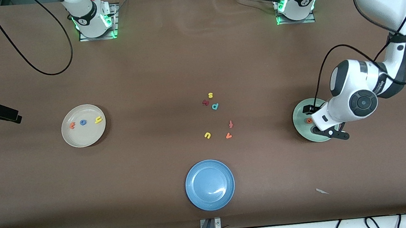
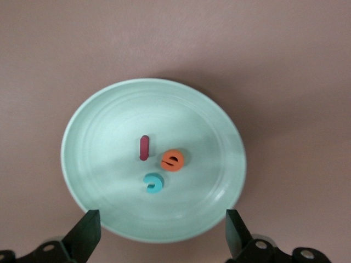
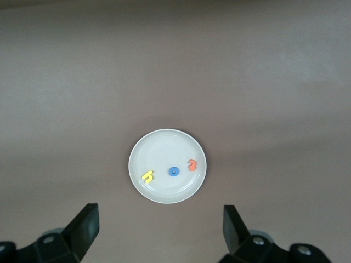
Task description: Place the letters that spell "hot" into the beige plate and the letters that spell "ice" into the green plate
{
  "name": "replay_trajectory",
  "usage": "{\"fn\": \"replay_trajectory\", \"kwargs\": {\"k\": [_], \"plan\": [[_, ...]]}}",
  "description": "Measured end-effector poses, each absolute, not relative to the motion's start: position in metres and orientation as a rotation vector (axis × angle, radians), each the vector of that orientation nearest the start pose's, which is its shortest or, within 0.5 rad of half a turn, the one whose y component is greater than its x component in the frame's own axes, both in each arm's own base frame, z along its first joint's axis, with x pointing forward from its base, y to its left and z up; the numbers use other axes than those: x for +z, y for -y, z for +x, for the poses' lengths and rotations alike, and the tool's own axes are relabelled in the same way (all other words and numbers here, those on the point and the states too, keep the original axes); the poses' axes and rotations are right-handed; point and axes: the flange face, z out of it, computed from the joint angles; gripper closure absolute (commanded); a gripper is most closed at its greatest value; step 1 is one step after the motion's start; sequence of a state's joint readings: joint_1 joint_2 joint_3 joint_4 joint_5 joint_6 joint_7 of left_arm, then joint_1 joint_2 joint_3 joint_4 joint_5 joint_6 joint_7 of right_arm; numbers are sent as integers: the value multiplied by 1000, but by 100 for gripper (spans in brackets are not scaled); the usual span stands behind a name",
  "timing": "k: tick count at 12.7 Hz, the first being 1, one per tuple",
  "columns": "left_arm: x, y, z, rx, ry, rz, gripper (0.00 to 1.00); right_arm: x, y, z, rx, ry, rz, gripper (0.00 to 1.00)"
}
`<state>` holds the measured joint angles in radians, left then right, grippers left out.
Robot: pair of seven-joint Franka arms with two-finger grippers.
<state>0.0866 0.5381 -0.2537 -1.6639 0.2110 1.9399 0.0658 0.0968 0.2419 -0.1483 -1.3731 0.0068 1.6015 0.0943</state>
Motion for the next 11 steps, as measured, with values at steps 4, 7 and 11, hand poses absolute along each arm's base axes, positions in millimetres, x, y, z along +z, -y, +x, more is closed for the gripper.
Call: {"fn": "replay_trajectory", "kwargs": {"k": [4,7,11], "plan": [[393,89,662,361,-466,-3002,0,578,14,629,19,-207,-3162,0],[453,79,668,270,-483,-3005,0,575,14,627,52,-208,-3164,0],[520,58,655,145,-553,-3033,0,572,14,626,66,-208,-3164,0]]}}
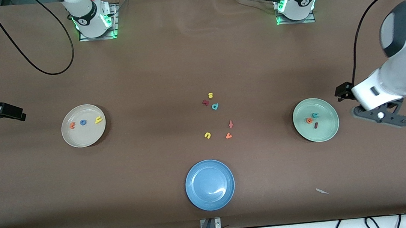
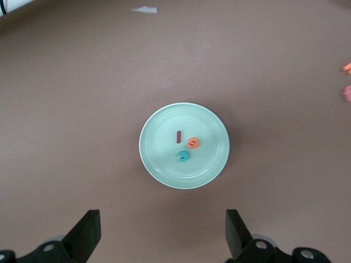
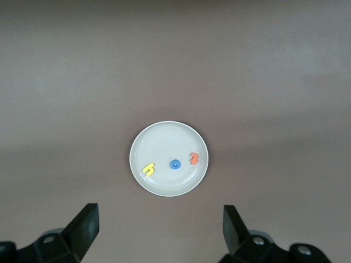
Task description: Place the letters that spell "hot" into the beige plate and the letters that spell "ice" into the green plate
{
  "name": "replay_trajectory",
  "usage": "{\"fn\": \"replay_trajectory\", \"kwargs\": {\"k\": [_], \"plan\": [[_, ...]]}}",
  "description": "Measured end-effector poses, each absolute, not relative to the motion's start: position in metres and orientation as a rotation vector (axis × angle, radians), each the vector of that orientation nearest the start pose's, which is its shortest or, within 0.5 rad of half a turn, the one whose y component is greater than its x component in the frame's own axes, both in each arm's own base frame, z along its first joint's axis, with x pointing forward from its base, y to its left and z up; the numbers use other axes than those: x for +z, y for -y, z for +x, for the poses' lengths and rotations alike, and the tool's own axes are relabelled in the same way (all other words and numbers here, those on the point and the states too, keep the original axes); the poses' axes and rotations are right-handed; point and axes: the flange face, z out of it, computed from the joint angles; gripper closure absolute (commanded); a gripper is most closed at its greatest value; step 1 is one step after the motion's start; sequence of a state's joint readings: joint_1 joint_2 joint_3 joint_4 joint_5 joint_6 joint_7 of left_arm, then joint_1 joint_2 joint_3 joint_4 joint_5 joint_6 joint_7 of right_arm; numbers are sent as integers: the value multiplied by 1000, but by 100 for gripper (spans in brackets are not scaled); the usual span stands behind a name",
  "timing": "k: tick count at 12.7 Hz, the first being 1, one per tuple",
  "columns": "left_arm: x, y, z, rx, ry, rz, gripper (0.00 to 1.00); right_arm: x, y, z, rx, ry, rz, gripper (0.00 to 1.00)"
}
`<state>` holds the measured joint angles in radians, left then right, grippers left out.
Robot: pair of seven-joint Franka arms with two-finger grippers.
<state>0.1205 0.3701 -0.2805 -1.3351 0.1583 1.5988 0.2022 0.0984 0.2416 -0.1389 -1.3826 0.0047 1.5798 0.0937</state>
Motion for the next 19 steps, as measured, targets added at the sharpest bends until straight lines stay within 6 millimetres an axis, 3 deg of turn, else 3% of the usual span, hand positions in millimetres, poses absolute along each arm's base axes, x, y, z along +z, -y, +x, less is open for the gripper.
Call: {"fn": "replay_trajectory", "kwargs": {"k": [3,5,9,11,19], "plan": [[564,35,638,62,-466,-3085,0,571,15,625,78,-208,-3164,0],[578,27,619,54,-433,-3087,0,570,15,625,82,-208,-3164,0],[579,30,574,13,-436,-3068,0,570,15,624,92,-209,-3163,0],[586,27,563,-6,-429,-3069,0,570,15,624,95,-209,-3163,0],[586,16,556,33,-370,-3079,0,570,15,624,95,-211,-3164,0]]}}
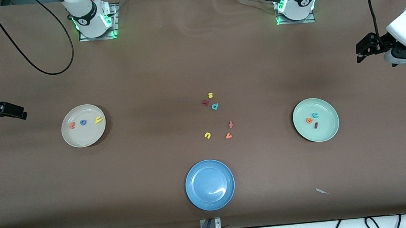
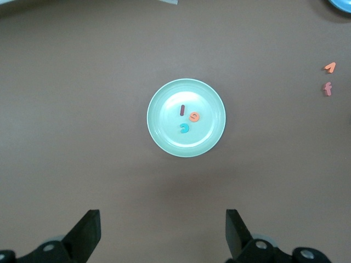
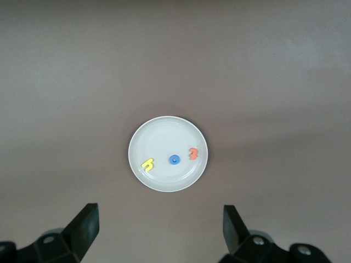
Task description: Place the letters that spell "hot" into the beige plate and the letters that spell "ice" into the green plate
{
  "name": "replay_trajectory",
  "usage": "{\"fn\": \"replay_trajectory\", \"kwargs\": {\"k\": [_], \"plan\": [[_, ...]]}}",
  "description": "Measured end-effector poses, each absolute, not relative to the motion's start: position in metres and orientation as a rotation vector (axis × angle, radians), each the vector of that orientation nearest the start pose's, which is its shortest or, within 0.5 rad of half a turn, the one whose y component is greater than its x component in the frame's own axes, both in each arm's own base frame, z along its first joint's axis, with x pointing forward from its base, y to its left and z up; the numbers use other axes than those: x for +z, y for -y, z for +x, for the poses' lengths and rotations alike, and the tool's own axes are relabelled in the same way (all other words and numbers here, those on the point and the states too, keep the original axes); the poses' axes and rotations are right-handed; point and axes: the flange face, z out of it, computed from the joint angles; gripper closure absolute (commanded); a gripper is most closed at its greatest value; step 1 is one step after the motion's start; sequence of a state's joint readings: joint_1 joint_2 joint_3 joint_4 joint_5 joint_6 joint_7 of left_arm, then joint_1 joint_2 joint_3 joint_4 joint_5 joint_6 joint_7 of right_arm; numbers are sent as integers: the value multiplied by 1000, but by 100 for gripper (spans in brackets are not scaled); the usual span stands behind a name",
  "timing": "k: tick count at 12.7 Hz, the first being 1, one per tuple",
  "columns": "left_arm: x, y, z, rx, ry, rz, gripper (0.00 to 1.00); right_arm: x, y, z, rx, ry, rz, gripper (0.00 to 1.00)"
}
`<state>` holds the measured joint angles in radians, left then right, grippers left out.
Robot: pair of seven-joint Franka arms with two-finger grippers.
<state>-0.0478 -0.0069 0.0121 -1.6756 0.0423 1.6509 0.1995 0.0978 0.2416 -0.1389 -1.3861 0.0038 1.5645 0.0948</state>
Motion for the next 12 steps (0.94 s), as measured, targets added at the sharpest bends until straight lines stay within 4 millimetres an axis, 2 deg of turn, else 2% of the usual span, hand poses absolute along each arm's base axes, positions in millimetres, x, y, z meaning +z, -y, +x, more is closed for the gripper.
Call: {"fn": "replay_trajectory", "kwargs": {"k": [7,12], "plan": [[585,8,556,39,-321,-3084,0,570,16,624,94,-283,-3160,0],[584,-13,557,45,-264,-3091,0,570,16,624,94,-294,-3159,0]]}}
